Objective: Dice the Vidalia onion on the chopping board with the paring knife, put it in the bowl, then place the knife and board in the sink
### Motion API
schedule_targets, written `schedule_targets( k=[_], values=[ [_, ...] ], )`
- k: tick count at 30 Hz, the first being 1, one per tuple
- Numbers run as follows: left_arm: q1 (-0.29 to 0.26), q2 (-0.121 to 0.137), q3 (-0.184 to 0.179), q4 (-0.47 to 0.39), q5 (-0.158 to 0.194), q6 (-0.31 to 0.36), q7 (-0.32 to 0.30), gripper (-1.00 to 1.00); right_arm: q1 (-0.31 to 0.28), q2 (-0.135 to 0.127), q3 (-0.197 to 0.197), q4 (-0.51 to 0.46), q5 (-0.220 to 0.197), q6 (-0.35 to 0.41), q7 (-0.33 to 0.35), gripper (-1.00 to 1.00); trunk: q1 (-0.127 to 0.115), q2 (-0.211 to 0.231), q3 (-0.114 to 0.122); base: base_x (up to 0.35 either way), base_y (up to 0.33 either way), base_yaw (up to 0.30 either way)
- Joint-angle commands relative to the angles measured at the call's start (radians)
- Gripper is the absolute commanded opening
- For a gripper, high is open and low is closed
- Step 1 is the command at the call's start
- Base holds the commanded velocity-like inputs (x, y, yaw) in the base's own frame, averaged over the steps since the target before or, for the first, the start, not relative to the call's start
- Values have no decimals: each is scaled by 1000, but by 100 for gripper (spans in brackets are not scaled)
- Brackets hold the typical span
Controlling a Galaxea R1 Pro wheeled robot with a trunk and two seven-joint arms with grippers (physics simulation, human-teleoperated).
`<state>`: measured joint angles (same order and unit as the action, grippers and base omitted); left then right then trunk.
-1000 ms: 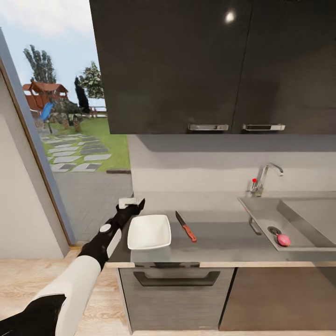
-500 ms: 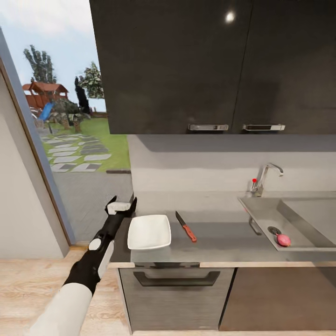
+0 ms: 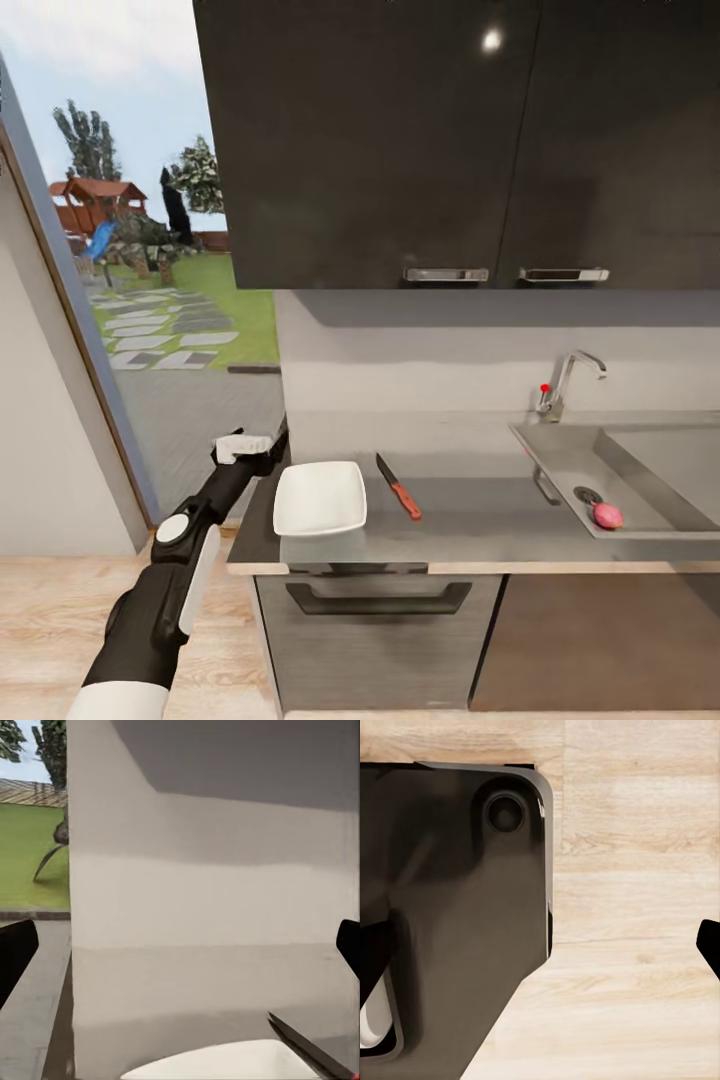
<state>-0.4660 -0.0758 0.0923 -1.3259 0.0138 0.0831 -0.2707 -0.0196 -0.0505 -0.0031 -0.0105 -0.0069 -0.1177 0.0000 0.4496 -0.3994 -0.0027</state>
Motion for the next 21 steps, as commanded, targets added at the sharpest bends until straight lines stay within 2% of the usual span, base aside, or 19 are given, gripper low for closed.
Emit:
schedule_targets(
  k=[1, 4, 7, 11, 15, 16, 19, 20, 21],
  values=[
    [2, -1, -21, -8, 1, 16, -11, 100, 0, 0, 0, 1, -1, -3, 0, 100, 0, -1, 1, 0, 0, 0],
    [7, 0, -59, -20, 1, 27, -16, 100, 0, 0, 0, 1, -1, -4, 0, 100, 0, -1, 5, 0, 0, 0],
    [18, 1, -73, -34, 1, 31, -17, 100, 0, -2, 0, 0, -1, -5, -1, 100, 0, -1, 10, 0, 0, 0],
    [38, 8, -82, -59, 2, 37, -21, 100, 0, -23, -1, 0, -1, -14, -2, 100, 0, -1, 16, 0, 0, 0],
    [46, 16, -87, -74, 3, 58, -22, 100, 0, -86, -16, -2, -5, -25, -2, 100, 0, -1, 22, 0, 0, 0],
    [48, 17, -93, -84, 3, 77, -22, 100, -1, -119, -39, -7, -12, -27, -2, 100, 0, -1, 23, 0, 0, 0],
    [49, 18, -109, -100, 3, 126, -22, 100, 0, -162, -97, -29, -32, -28, -2, 100, 0, -1, 24, 0, 0, 0],
    [49, 18, -125, -110, 3, 168, -22, 100, 0, -188, -146, -55, -47, -28, -1, 100, 0, -1, 24, 0, 0, 0],
    [50, 18, -135, -116, 3, 188, -22, 100, 0, -200, -172, -72, -53, -27, -1, 100, 0, -1, 25, 0, 0, 0]
  ],
)
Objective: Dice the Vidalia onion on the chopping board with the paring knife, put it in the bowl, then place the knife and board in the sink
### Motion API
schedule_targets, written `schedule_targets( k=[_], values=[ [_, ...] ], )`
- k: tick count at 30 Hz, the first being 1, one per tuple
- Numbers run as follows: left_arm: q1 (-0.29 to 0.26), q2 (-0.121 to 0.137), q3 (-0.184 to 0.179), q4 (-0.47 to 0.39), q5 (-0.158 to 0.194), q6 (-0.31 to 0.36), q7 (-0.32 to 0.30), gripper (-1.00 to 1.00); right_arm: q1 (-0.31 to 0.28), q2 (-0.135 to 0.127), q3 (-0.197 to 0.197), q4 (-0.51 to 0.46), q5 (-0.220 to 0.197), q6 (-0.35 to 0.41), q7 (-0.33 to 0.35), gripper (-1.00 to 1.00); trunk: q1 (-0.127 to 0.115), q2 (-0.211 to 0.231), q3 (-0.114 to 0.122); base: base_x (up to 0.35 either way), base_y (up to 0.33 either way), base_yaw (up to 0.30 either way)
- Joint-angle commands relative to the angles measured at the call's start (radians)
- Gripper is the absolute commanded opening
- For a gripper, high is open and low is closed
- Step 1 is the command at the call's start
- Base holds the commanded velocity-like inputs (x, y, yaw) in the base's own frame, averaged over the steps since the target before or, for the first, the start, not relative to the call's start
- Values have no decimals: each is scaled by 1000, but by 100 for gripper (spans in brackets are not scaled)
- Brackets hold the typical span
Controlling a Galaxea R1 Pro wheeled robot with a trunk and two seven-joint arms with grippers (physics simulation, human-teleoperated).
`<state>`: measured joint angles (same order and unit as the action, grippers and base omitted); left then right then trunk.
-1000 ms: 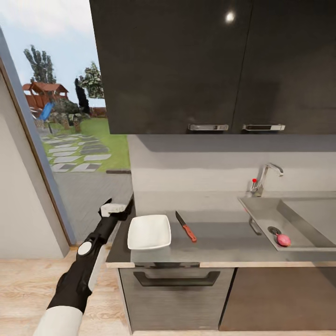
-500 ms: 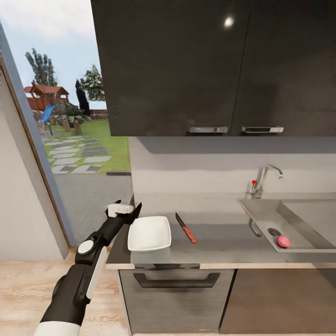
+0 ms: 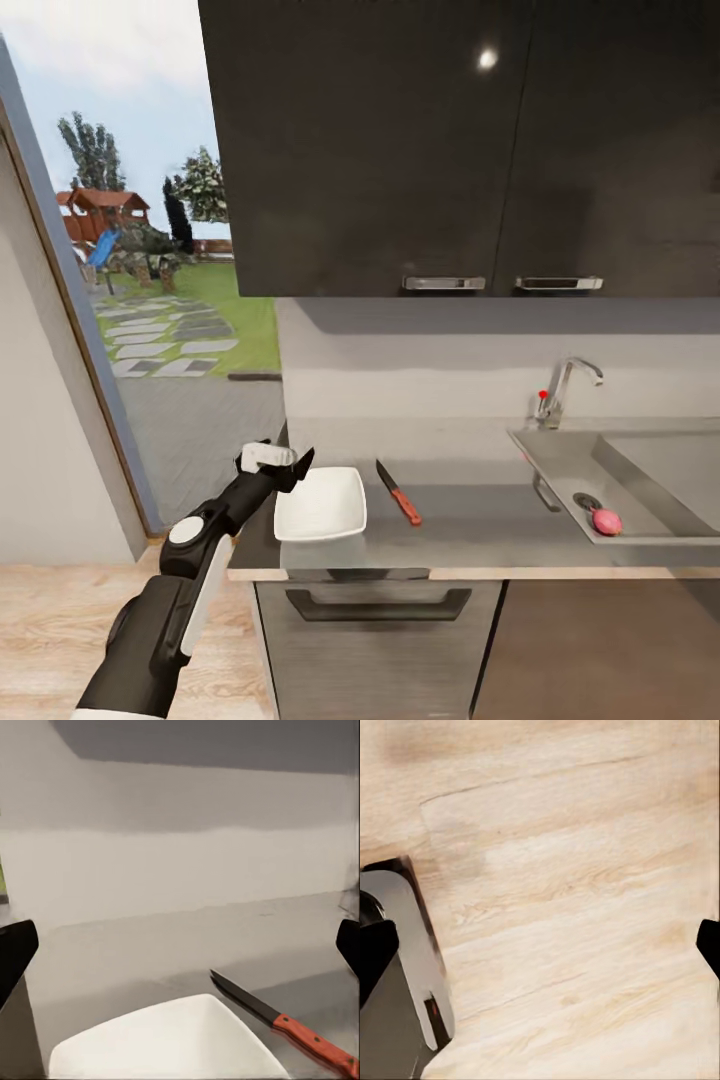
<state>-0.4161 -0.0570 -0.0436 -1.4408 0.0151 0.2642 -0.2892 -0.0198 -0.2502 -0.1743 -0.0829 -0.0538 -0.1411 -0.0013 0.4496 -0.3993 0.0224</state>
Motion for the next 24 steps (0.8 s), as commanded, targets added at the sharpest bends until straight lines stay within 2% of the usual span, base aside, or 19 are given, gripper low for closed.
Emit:
schedule_targets(
  k=[1, 4, 5, 7, 8, 11, 12, 13, 14, 15, 17, 18, 20, 21, 22, 23, 24],
  values=[
    [0, 0, -9, -8, 2, 26, -4, 100, 0, -14, -25, -17, -11, -3, 0, 100, 0, -1, 0, 0, 0, 0],
    [0, 0, -41, -44, 2, 89, -4, 100, 0, -101, -145, -137, -25, 4, 8, 100, 0, -1, 0, 0, 0, 0],
    [0, 0, -48, -52, 2, 101, -4, 100, -1, -139, -185, -194, -28, 7, 15, 100, 0, -1, 0, 0, 0, 0],
    [0, 0, -50, -55, 2, 105, -4, 100, 0, -164, -205, -239, -29, 11, 17, 100, 0, -1, 0, 0, 0, 0],
    [0, 0, -52, -57, 2, 108, -4, 100, 0, -185, -223, -289, -30, 21, 20, 100, 0, -1, 0, 0, 0, 0],
    [0, 0, -53, -60, 2, 111, -4, 100, 0, -219, -260, -402, -31, 68, 35, 100, 0, -1, 0, 0, 0, 0],
    [0, 0, -54, -60, 2, 112, -4, 100, 0, -243, -317, -531, -32, 145, 72, 100, 0, -1, 0, 0, 0, 0],
    [0, 0, -54, -61, 2, 113, -4, 100, -1, -251, -361, -593, -32, 186, 102, 100, 0, -1, 0, 0, 0, 0],
    [0, 0, -54, -61, 2, 113, -4, 100, -1, -254, -386, -623, -32, 207, 121, 100, 0, -1, 0, 0, 0, 0],
    [0, 0, -54, -61, 2, 113, -4, 100, -1, -258, -440, -686, -32, 250, 168, 100, 0, -1, 0, 0, 0, 0],
    [0, 0, -55, -61, 2, 114, -4, 100, -1, -261, -495, -752, -32, 301, 226, 100, 0, -1, 0, 0, 0, 0],
    [0, 0, -55, -61, 2, 114, -4, 100, -1, -264, -601, -901, -32, 441, 370, 100, 0, -1, 0, 0, 0, 0],
    [0, 0, -55, -63, 2, 115, -4, 100, -2, -266, -684, -1033, -33, 597, 536, 100, 0, -1, 0, 0, 0, 0],
    [0, 0, -55, -65, 2, 115, -4, 100, -2, -266, -708, -1081, -33, 662, 623, 100, 0, -1, 0, 0, 0, 0],
    [0, 0, -55, -66, 2, 115, -4, 100, -1, -266, -716, -1101, -33, 689, 665, 100, 0, -1, 0, 0, 0, 0],
    [0, 0, -55, -68, 2, 117, -4, 100, -1, -266, -729, -1135, -34, 729, 741, 100, 0, -1, 0, 0, 0, 0],
    [0, 0, -58, -69, 3, 119, -6, 100, -3, -265, -733, -1194, -40, 774, 841, 100, 0, -1, 0, 0, 0, 0]
  ],
)
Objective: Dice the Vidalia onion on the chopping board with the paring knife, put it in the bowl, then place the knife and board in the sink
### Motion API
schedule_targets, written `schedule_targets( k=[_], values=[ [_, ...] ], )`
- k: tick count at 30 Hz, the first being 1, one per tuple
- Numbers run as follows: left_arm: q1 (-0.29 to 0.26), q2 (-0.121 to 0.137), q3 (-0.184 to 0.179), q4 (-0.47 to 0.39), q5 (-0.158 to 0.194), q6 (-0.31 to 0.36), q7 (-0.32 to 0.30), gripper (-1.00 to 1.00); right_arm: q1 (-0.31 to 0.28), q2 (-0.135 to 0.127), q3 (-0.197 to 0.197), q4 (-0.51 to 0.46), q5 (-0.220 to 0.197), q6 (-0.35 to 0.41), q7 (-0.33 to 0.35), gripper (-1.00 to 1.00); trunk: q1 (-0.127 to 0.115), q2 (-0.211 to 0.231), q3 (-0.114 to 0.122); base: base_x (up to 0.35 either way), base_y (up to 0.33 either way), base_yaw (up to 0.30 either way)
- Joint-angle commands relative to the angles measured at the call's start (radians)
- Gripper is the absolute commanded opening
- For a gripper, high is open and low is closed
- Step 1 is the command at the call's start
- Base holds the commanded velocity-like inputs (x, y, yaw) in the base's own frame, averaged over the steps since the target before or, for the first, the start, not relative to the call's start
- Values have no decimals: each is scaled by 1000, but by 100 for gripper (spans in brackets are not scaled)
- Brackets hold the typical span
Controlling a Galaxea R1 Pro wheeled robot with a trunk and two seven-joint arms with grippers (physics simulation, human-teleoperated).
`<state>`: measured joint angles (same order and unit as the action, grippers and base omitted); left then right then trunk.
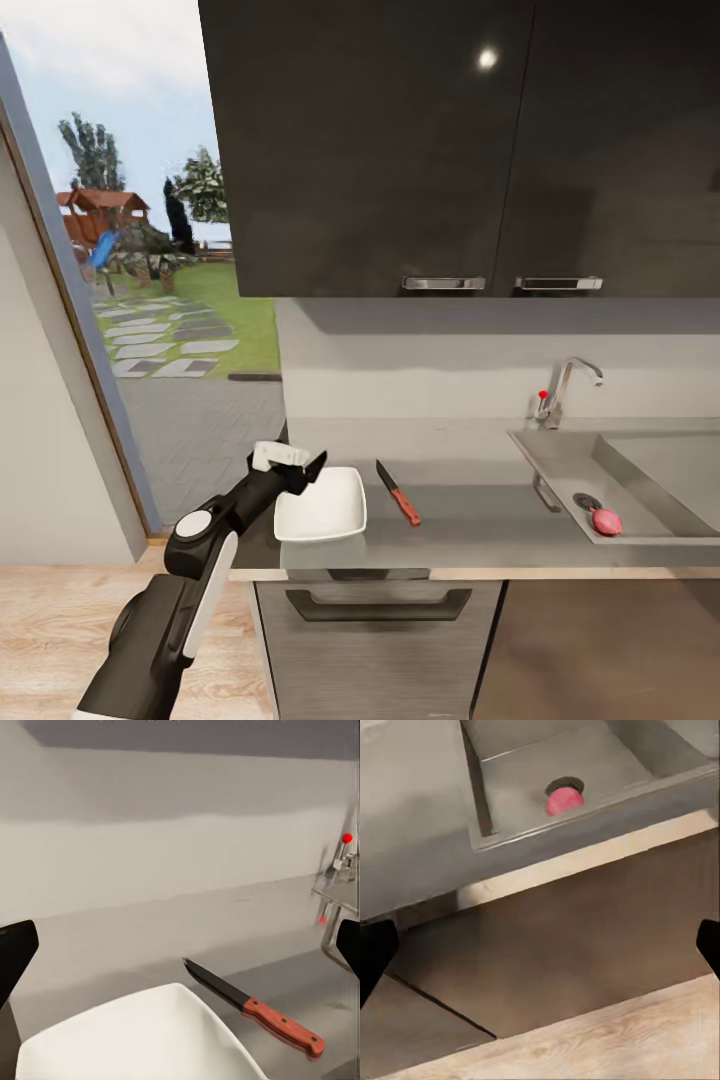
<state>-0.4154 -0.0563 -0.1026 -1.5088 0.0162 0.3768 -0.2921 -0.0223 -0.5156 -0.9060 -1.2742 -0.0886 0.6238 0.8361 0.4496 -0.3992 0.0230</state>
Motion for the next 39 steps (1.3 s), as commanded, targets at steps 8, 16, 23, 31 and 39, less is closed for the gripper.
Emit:
schedule_targets(
  k=[8, 16, 23, 31, 39],
  values=[
    [0, -1, -21, -2, 2, 8, -5, 100, -23, 0, 165, -95, -144, 36, 70, 100, 0, -1, -1, 0, 0, 0],
    [0, -2, -73, -2, 4, 24, -7, 100, -159, 7, 420, -126, -262, 38, 61, 100, 0, -1, -3, 0, 0, -130],
    [0, -2, -83, -3, 5, 43, -7, 100, -185, 8, 456, -130, -285, 39, 65, 100, 0, -1, -3, 0, 0, -84],
    [0, -2, -83, -4, 5, 43, -7, 100, -186, 8, 397, -129, -288, 42, 62, 100, 0, -1, -3, 0, 0, -7],
    [0, -3, -90, -4, 7, 44, -7, 100, -186, 8, 389, -129, -290, 35, 109, 100, 0, -1, -3, 0, 0, -6]
  ],
)
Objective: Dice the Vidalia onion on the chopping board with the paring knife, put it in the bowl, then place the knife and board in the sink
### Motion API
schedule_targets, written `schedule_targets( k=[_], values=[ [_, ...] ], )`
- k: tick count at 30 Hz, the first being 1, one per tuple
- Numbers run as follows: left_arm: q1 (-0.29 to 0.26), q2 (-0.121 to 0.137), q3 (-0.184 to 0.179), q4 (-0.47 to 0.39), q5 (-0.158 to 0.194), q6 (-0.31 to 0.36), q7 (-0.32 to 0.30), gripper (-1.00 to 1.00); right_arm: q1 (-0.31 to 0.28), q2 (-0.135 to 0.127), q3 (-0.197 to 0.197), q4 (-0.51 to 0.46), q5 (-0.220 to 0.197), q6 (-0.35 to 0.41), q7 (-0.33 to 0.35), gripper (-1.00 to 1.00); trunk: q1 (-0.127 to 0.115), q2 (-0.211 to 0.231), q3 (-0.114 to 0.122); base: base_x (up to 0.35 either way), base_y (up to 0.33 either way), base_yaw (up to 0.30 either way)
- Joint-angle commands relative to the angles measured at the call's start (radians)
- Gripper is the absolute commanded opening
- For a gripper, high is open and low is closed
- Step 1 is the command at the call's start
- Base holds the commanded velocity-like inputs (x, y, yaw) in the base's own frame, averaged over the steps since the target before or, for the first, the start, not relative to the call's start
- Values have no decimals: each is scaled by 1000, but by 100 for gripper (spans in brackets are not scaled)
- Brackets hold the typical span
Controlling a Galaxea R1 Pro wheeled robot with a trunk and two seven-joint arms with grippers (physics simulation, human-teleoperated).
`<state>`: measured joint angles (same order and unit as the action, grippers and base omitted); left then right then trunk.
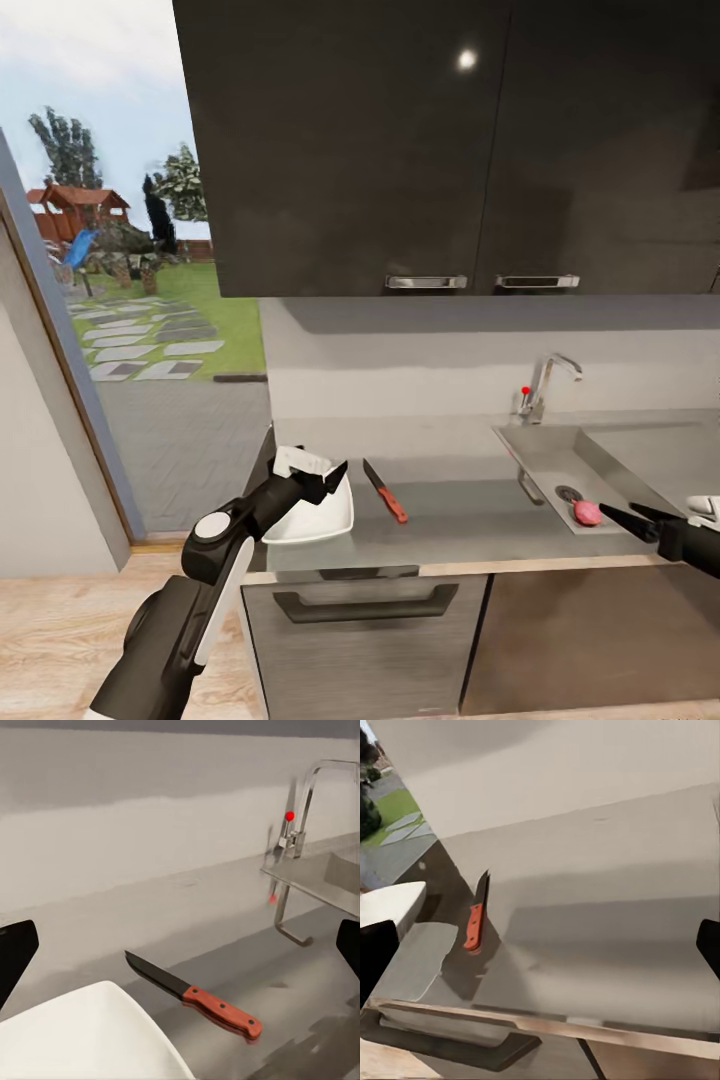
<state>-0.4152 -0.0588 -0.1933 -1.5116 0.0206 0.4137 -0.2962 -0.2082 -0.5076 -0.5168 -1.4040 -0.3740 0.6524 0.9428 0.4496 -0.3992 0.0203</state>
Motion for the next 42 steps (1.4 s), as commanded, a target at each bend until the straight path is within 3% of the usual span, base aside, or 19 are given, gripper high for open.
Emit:
schedule_targets(
  k=[1, 6, 11, 23, 26, 28, 32, 33, 34, 37, 38, 39, 40, 42],
  values=[
    [0, -1, 0, -1, 2, 7, -3, 100, 0, 0, -3, 0, -4, 6, 20, 100, 0, -1, 0, 0, 0, -66],
    [0, -1, -1, -1, 2, 7, -3, 100, 0, 0, -38, 0, -4, 4, 168, 100, 0, -1, 0, 0, 0, -153],
    [-1, -1, -1, 0, 2, 7, -3, 100, 0, 0, -70, 0, -3, 0, 260, 100, 0, -1, 0, 0, 0, -214],
    [-1, -1, -2, 1, 2, 8, -3, 100, 0, 0, -98, 1, -3, -5, 212, 100, 0, -1, 0, 0, 0, -170],
    [-1, -1, -3, 1, 2, 7, -3, 100, 0, 0, -75, 1, -3, -5, 145, 100, 0, -1, 0, 0, 0, -8],
    [-1, -2, -3, 1, 2, 7, -3, 100, 0, 0, -38, 1, -3, -14, 49, 100, 0, -1, 0, 0, 0, -3],
    [-1, -2, -18, 1, 2, 7, -3, 100, 0, 3, 13, 1, -2, -120, -48, 100, 0, -1, 0, 0, 0, 0],
    [-1, -3, -34, 1, 2, 7, -3, 100, 0, 4, 68, 1, -2, -139, -182, 100, 0, -1, 0, 0, 0, 0],
    [-1, -3, -42, 1, 2, 7, -3, 100, 0, 4, 87, 1, -2, -144, -270, 100, 0, -1, 0, 0, 0, 0],
    [-1, -3, -56, 1, 2, 7, -3, 100, -2, 4, 129, 1, -3, -152, -457, 100, 0, -1, 0, 0, 0, 0],
    [-1, -3, -57, 1, 2, 7, -3, 100, -4, 4, 141, 1, -3, -153, -481, 100, 0, -1, 0, 0, 0, 0],
    [-1, -4, -61, -1, 2, 7, -2, 100, -24, 5, 201, 0, -3, -155, -556, 100, 0, -1, 0, 0, 0, 0],
    [-1, -4, -61, -3, 2, 7, -2, 100, -33, 6, 214, 0, -3, -155, -570, 100, 0, -1, 0, 0, 0, 0],
    [-1, -4, -59, -14, 2, 6, -1, 100, -91, 9, 282, 0, -3, -154, -662, 100, 0, -1, 0, 0, 0, 0]
  ],
)
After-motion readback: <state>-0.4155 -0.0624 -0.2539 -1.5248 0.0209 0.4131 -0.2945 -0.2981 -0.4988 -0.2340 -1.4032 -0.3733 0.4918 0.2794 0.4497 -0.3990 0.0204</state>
